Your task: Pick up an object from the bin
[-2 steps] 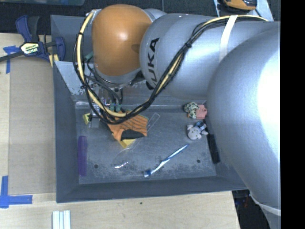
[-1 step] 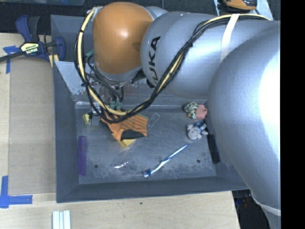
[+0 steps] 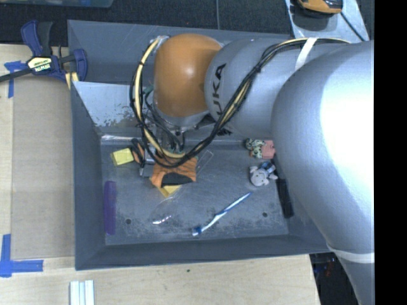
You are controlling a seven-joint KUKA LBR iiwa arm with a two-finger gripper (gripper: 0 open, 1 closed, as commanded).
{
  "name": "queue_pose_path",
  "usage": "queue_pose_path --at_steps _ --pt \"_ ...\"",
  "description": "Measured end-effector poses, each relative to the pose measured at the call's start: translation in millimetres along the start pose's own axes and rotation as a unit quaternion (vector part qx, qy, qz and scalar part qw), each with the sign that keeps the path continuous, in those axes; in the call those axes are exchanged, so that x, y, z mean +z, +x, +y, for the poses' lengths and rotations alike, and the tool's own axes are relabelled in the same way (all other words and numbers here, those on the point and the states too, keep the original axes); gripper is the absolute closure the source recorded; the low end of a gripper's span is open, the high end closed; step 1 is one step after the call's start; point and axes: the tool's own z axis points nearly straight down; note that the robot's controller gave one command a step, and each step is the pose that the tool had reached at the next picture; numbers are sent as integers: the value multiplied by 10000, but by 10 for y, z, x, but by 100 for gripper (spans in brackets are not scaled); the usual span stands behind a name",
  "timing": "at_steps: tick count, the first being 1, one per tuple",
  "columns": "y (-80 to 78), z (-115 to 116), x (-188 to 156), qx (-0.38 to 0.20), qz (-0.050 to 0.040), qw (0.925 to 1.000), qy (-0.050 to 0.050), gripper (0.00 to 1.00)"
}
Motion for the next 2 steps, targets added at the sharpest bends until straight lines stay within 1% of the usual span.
queue_pose_path --at_steps 1,2 --pt "-64 -227 246 182 -9 9998 -15 0" --pt "146 -723 145 1439 9 9896 8 0"
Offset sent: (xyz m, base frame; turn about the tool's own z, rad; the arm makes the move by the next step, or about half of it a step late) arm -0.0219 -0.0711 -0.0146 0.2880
